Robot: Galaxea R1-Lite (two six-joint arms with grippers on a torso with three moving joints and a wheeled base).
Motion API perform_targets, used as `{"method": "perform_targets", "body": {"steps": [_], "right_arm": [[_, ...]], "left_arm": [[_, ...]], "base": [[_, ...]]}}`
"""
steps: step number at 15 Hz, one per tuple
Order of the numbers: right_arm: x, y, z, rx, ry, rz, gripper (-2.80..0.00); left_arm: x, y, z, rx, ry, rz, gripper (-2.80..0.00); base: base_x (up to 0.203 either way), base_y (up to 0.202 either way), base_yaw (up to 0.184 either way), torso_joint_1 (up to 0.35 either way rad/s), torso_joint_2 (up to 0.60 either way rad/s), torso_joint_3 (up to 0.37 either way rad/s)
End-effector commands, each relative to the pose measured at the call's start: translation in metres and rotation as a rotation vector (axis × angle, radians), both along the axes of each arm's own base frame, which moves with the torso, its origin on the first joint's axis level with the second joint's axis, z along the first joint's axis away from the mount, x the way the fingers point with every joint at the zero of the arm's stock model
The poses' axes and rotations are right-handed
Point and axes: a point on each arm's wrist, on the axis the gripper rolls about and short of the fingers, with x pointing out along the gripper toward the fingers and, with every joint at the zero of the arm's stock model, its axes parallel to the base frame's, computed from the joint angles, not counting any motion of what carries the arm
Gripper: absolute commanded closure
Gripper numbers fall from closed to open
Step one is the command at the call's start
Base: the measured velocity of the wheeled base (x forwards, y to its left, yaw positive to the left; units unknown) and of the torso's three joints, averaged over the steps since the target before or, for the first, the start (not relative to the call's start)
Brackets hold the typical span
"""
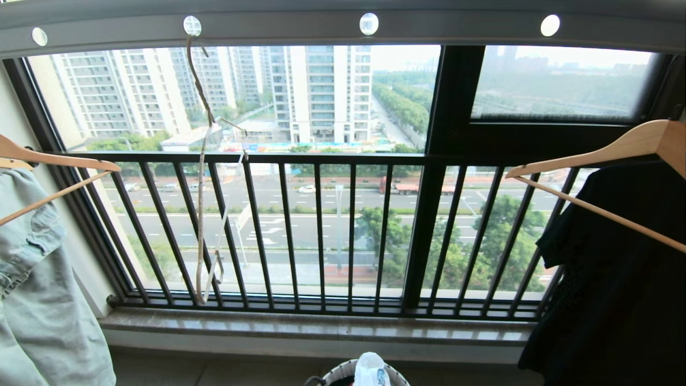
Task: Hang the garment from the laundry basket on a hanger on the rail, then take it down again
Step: Pick up the clothes rack on the clothesline
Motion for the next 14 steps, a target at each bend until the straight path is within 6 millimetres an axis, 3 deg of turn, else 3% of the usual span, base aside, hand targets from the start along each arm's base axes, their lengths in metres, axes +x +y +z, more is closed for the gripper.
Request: {"method": "perform_targets", "body": {"steps": [1, 3, 9, 12, 14], "right_arm": [[0.0, 0.0, 0.0, -0.001, 0.001, 0.001, 0.0], [0.0, 0.0, 0.0, -0.001, 0.002, 0.001, 0.0], [0.0, 0.0, 0.0, -0.001, 0.001, 0.001, 0.0], [0.0, 0.0, 0.0, -0.001, 0.001, 0.001, 0.0], [0.0, 0.0, 0.0, -0.001, 0.002, 0.001, 0.0]], "left_arm": [[0.0, 0.0, 0.0, 0.003, 0.0, 0.0, 0.0], [-0.002, 0.0, 0.006, 0.0, -0.02, -0.002, 0.0], [0.0, 0.0, 0.06, -0.007, 0.006, -0.015, 0.0], [0.024, -0.001, 0.088, -0.004, 0.11, -0.025, 0.0], [0.043, -0.002, 0.119, -0.002, 0.137, -0.055, 0.0]], "base": [[0.0, 0.0, 0.0, 0.0, 0.0, 0.0], [0.0, 0.0, 0.0, 0.0, 0.0, 0.0], [0.0, 0.0, 0.0, 0.0, 0.0, 0.0], [0.0, 0.0, 0.0, 0.0, 0.0, 0.0], [0.0, 0.0, 0.0, 0.0, 0.0, 0.0]]}}
